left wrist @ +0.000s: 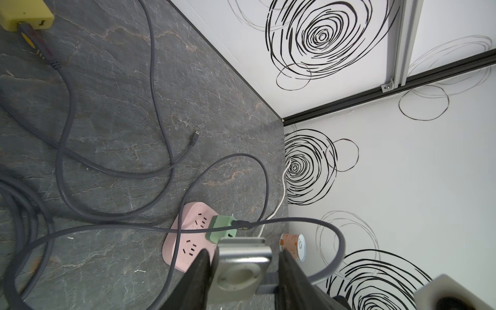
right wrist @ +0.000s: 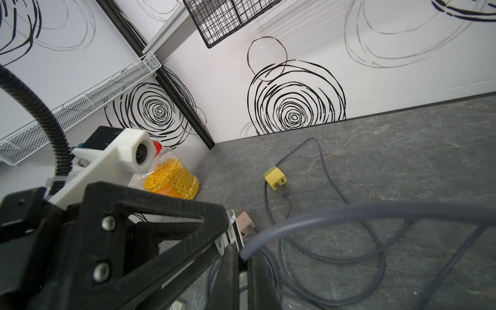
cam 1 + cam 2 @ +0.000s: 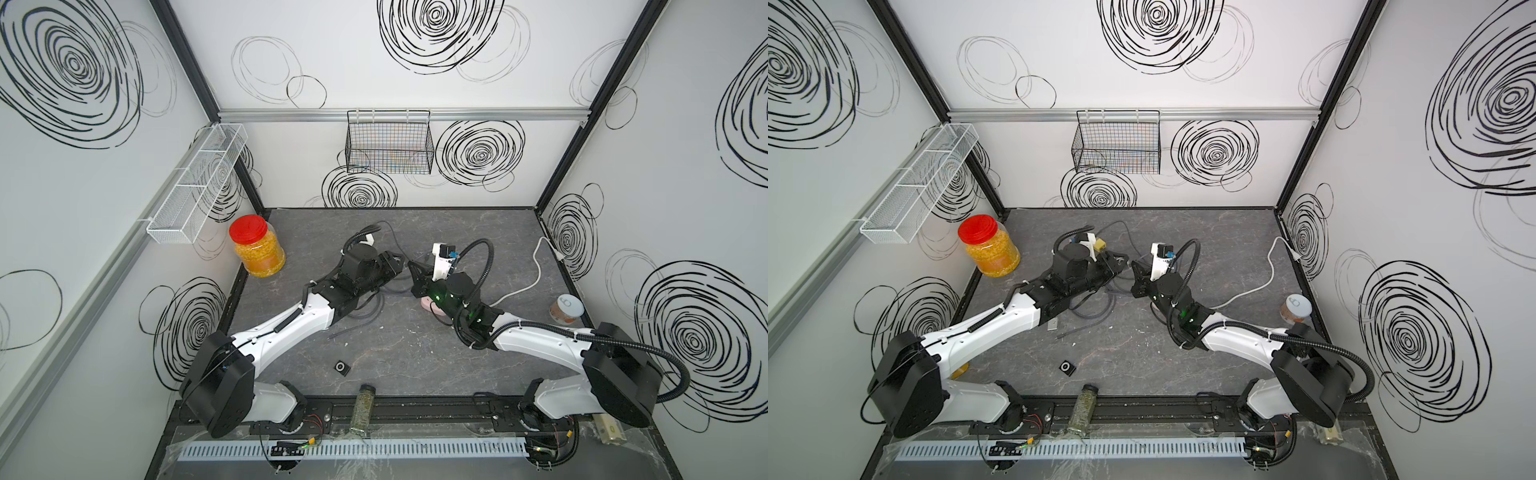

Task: Charge mp3
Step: Insert the charging cable into the MP3 player.

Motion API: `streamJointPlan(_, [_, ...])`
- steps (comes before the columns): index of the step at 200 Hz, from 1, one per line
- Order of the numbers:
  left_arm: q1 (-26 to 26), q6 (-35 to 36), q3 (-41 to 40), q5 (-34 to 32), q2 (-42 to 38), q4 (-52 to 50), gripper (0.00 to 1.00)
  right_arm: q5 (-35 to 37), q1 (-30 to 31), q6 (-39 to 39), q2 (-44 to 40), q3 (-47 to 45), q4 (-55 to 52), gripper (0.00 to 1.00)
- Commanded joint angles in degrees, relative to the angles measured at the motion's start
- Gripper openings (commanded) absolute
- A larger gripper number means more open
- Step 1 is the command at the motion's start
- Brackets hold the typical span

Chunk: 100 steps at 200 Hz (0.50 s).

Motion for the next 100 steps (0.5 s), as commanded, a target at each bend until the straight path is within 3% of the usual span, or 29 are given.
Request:
streamJointPlan(1, [-1.43, -0.37, 4.73, 7.92, -4.02, 16.78, 0.43, -5.78, 1.46, -1.57, 1.35, -2.67, -12.67, 0.00])
streamJointPlan(100, [-3.08, 0.38, 7.54, 10.43, -0.79, 13.23, 0.33, -5.18, 1.31, -3.12, -0.91, -0.98, -9.87, 0.00])
